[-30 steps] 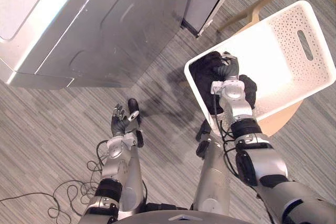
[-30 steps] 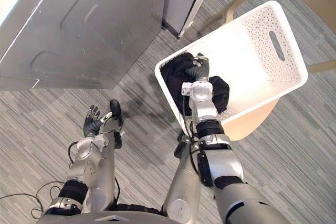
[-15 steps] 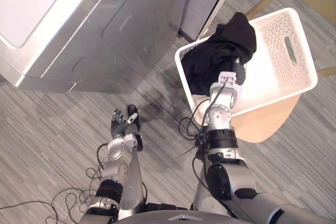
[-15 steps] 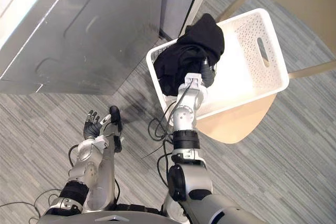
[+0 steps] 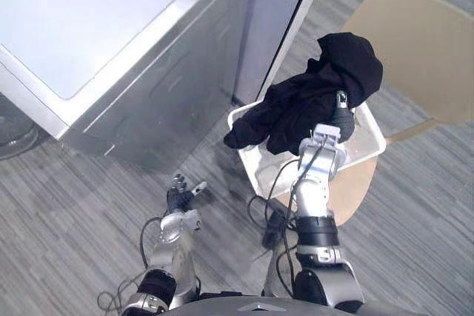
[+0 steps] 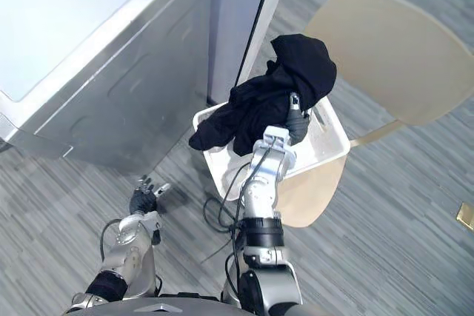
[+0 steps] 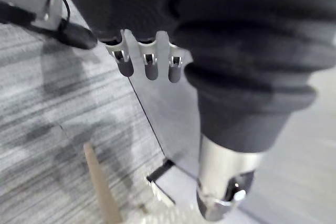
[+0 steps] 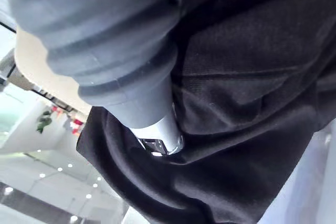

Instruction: Pick up the laundry basket with both hands and put the clothes into the washing machine.

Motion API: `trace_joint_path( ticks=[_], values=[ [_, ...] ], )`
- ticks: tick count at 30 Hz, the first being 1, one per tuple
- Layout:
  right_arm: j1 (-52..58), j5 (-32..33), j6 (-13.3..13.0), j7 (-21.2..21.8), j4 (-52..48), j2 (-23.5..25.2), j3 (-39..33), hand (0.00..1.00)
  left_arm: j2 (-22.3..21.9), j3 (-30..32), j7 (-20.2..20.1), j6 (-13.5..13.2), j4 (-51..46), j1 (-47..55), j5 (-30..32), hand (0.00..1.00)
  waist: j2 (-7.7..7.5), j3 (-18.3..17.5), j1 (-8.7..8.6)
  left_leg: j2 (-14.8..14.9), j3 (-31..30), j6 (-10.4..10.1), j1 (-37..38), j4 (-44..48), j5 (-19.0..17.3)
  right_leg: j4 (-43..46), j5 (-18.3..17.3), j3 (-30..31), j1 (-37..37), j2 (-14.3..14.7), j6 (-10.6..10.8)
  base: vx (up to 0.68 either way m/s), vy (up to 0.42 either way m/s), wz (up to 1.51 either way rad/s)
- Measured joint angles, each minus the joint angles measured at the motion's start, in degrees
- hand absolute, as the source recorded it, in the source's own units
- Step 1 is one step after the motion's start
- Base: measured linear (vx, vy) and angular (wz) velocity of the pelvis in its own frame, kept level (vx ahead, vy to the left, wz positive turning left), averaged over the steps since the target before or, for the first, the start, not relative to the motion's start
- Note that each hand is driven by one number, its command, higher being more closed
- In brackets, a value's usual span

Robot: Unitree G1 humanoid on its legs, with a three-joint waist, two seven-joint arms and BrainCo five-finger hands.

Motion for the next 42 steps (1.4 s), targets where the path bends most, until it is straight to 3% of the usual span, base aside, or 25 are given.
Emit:
trace_joint_path(
  ticks=[7,13,18,23,32,42],
  values=[
    [10.73,1.10,0.43,4.25,-2.27,-2.19,0.57,1.00,1.76,-12.37,-5.36,0.10,-11.35,3.34,0.11,0.00,1.36,-8.33,-2.69,-1.77,1.53,-0.91,9.47,-11.46,3.90,-5.26,0.46,-1.12,6.47,0.35,1.07,0.11,-0.024,0.01],
    [12.66,1.09,1.46,4.83,-2.80,-2.20,-1.28,1.00,2.06,-14.89,-7.73,0.19,-18.25,2.88,-3.11,0.00,3.62,-13.24,-3.64,-2.73,4.40,-0.70,14.89,-13.74,3.23,-13.78,4.43,0.49,12.62,1.40,2.50,0.09,0.022,-0.19],
    [12.07,0.88,1.67,4.83,-7.35,-2.39,-1.64,1.00,2.32,-16.04,-7.83,0.24,-21.93,-0.26,-4.13,0.00,3.81,-15.73,-3.51,-2.94,6.34,-0.70,17.71,-15.35,3.04,-19.74,7.71,1.94,15.60,2.38,2.87,0.03,0.023,-0.21],
    [11.60,-1.44,1.61,4.45,-9.14,-2.70,-1.72,1.00,2.22,-19.20,-7.80,0.23,-21.91,-5.62,-4.28,0.00,3.72,-17.84,-3.84,-3.38,7.72,-0.80,22.08,-16.60,2.85,-21.41,8.15,3.09,19.09,2.42,3.18,0.01,0.008,-0.12],
    [1.29,-3.74,1.44,1.70,-11.32,-4.41,-0.97,1.00,-0.13,-21.06,-5.46,0.70,-10.45,-20.13,-0.80,0.00,3.72,-19.07,-4.80,-3.51,9.74,-1.21,24.60,-17.07,2.49,-24.13,9.62,6.27,20.20,2.99,3.14,-0.07,0.003,-0.15],
    [0.75,-3.82,1.30,-1.91,-11.01,-4.66,2.61,1.00,-3.71,-16.41,4.59,2.57,8.56,-34.94,9.55,0.00,2.52,-21.11,-6.99,-3.15,11.44,-1.69,24.90,-17.12,2.29,-24.30,10.11,8.80,18.42,3.61,2.51,-0.02,-0.007,-0.11]
  ],
)
